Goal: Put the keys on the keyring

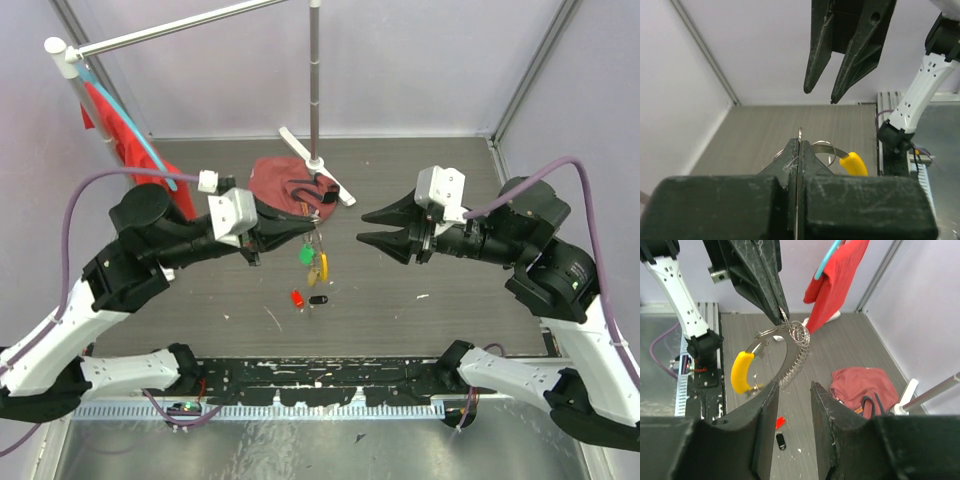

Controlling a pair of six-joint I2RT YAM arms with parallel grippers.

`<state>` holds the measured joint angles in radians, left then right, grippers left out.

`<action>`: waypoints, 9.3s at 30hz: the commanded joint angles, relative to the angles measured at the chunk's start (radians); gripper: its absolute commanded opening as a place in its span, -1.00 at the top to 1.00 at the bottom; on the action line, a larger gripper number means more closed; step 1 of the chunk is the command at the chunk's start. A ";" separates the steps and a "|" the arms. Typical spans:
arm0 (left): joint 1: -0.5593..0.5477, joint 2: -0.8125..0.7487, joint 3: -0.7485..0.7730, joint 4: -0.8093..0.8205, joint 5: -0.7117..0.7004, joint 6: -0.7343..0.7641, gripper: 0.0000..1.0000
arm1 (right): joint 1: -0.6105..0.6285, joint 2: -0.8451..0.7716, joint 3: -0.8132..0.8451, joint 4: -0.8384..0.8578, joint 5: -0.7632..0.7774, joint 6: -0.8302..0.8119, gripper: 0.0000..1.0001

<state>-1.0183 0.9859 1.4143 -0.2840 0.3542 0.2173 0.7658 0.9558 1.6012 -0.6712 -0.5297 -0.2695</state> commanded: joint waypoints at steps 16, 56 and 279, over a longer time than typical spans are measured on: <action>-0.003 0.172 0.292 -0.533 0.032 -0.100 1.00 | 0.005 0.042 -0.118 0.125 -0.192 0.060 0.23; -0.004 0.200 0.306 -0.547 0.105 -0.084 1.00 | 0.004 0.126 -0.134 0.155 -0.355 0.104 0.84; -0.003 -0.046 -0.166 0.287 0.142 -0.132 1.00 | 0.005 -0.026 -0.321 0.789 -0.348 0.346 0.99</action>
<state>-1.0195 0.9321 1.2217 0.0669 0.5110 0.0475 0.7647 0.9463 1.2461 0.0967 -0.8661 0.0891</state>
